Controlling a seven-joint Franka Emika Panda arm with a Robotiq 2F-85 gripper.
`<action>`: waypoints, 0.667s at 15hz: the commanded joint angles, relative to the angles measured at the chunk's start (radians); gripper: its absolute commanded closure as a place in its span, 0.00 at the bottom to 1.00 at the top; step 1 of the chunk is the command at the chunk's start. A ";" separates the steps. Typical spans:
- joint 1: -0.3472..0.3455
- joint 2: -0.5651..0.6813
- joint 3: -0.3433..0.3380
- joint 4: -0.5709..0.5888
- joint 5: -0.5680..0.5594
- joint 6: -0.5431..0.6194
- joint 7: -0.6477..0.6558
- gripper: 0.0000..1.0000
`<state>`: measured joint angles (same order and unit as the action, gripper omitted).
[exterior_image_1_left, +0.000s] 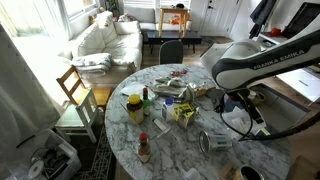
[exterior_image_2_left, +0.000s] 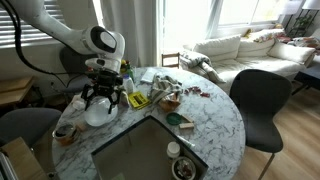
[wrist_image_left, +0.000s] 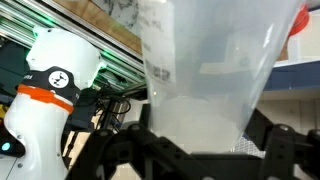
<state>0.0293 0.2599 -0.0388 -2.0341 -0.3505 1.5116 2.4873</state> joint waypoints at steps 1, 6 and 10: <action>0.009 0.008 -0.012 0.029 -0.027 -0.028 0.006 0.36; -0.019 -0.068 -0.021 -0.055 -0.029 0.149 -0.054 0.36; -0.038 -0.086 -0.032 -0.123 -0.012 0.359 -0.090 0.36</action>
<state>0.0076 0.2159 -0.0623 -2.0725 -0.3651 1.7238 2.4321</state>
